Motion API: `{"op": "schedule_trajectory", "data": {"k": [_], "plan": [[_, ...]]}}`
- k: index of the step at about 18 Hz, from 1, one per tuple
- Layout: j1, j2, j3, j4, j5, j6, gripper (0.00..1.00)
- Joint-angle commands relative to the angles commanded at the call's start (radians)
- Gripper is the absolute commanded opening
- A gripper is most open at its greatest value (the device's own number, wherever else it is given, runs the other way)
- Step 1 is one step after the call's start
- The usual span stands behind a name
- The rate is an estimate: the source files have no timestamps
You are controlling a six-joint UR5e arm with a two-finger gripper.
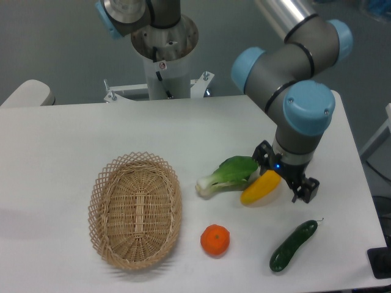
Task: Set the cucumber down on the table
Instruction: 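Lift the open gripper up off the cucumber toward the yellow pepper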
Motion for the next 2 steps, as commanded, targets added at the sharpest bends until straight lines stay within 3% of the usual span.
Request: {"op": "schedule_trajectory", "data": {"k": [2], "plan": [[0.000, 0.000, 0.003, 0.002, -0.003, 0.000, 1.00]]}}
